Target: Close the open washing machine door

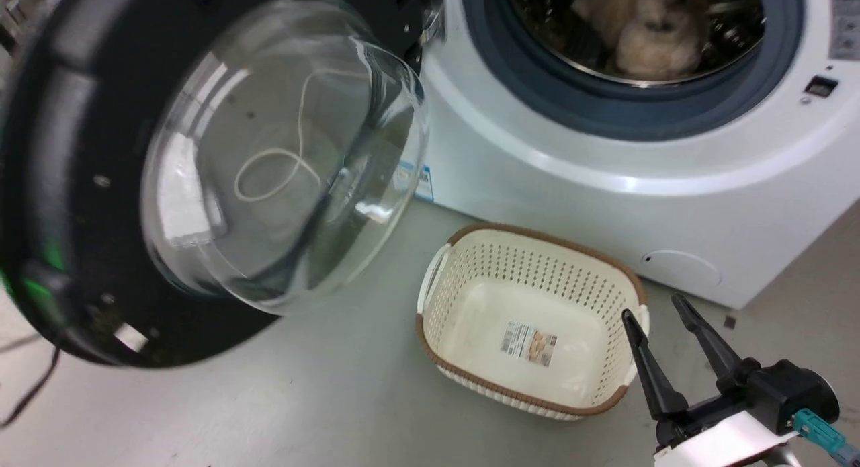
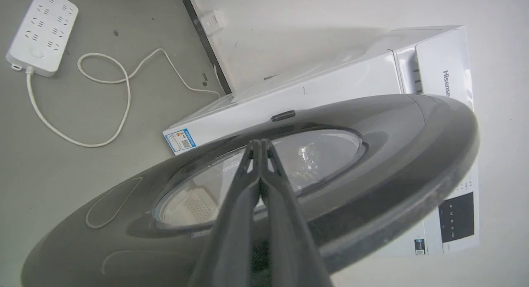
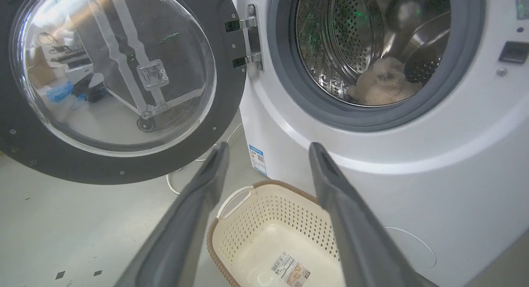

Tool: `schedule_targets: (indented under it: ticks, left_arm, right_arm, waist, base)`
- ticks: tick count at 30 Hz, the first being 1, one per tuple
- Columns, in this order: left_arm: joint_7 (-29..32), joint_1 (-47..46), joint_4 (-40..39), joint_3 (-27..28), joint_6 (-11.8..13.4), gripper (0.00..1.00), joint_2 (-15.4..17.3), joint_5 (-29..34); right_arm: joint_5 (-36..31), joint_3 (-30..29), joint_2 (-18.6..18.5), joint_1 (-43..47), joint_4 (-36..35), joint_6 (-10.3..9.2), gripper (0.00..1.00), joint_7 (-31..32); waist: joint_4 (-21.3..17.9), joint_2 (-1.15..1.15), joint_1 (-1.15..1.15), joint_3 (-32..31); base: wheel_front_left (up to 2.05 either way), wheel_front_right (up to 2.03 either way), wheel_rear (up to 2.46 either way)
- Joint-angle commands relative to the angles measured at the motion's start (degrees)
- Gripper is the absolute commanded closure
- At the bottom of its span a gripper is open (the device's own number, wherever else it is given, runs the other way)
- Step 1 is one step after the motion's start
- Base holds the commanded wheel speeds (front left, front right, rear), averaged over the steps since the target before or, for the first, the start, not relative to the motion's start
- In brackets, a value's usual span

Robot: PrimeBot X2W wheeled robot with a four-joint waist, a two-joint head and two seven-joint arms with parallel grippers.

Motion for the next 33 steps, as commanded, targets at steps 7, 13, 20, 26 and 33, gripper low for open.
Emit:
schedule_targets:
  ticks: [7,13,20,26,33]
  left_arm:
    - [9.6,12.5,-14.2,-1.5,2.2,1.0,-7.7,-6.2]
    - [11.6,21.0,-22.5,-5.5,2.4,1.0,-15.6,-7.0]
    - [9.0,27.9,-25.7,-11.5,2.0,1.0,-20.3,-10.7]
    - [-0.9,30.5,-24.7,-24.7,0.4,1.0,-20.6,-20.0]
    - [-12.9,27.5,-21.2,-37.7,-3.9,1.0,-20.6,-26.7]
  right_arm:
    - [-0.2,-1.4,2.9,1.2,1.0,0.06,0.0,-0.2]
    - [-0.8,-2.3,3.9,2.2,1.2,0.06,0.0,-0.2]
    - [-1.5,-2.5,3.4,2.5,1.2,0.06,0.0,-0.2]
    - [-1.6,-2.7,1.9,2.1,0.8,0.06,0.0,-0.2]
    - [-1.3,-2.8,1.0,0.8,0.2,0.06,0.0,-0.2]
  waist:
    - [-1.4,0.0,0.0,-5.6]
    - [-3.4,0.0,0.0,-7.9]
    - [-7.4,0.0,0.0,-8.1]
    - [-12.2,0.0,0.0,-6.0]
    - [-19.7,0.0,0.0,-1.9]
  base:
    - [0.0,0.0,0.0]
    - [0.0,0.0,0.0]
    - [0.0,0.0,0.0]
    - [0.0,0.0,0.0]
    - [0.0,0.0,0.0]
